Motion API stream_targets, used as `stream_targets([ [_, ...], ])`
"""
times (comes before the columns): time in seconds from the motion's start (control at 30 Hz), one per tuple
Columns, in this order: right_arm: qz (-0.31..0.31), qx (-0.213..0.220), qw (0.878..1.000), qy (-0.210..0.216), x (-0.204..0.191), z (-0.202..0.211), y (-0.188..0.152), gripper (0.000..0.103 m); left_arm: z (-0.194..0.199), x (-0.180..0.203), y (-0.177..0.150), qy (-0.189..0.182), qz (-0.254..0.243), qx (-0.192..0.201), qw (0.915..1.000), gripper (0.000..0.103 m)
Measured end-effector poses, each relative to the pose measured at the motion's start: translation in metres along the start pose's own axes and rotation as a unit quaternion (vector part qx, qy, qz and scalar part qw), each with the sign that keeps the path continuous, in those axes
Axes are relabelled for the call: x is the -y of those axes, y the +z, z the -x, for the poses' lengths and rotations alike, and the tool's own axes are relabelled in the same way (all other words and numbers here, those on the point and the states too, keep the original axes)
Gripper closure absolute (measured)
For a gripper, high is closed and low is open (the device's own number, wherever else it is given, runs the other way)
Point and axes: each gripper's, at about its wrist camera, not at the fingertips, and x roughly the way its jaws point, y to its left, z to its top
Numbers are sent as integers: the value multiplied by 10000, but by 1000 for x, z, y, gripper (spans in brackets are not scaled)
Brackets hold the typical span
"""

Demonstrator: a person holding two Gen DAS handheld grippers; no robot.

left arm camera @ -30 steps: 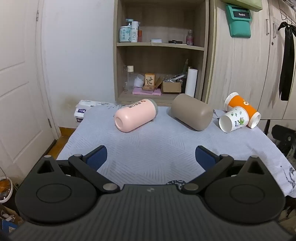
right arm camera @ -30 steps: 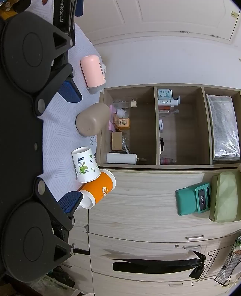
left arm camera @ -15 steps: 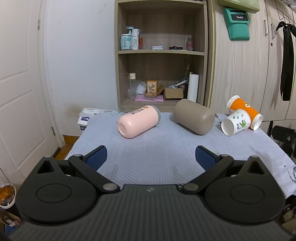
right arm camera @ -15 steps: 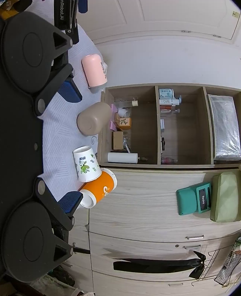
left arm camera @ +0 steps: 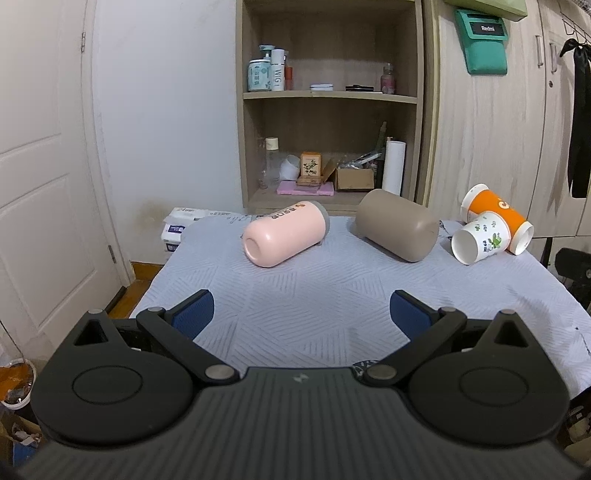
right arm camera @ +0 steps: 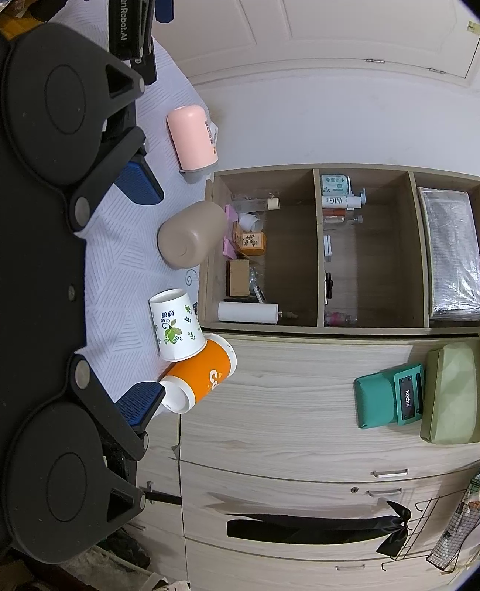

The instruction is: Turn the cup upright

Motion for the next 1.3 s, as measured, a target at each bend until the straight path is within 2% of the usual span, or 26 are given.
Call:
stream_targets([
  [1.3, 8, -73, 10000, -26, 1, -1, -3, 0, -2, -2, -2, -51, 103, -121, 9999, 0],
])
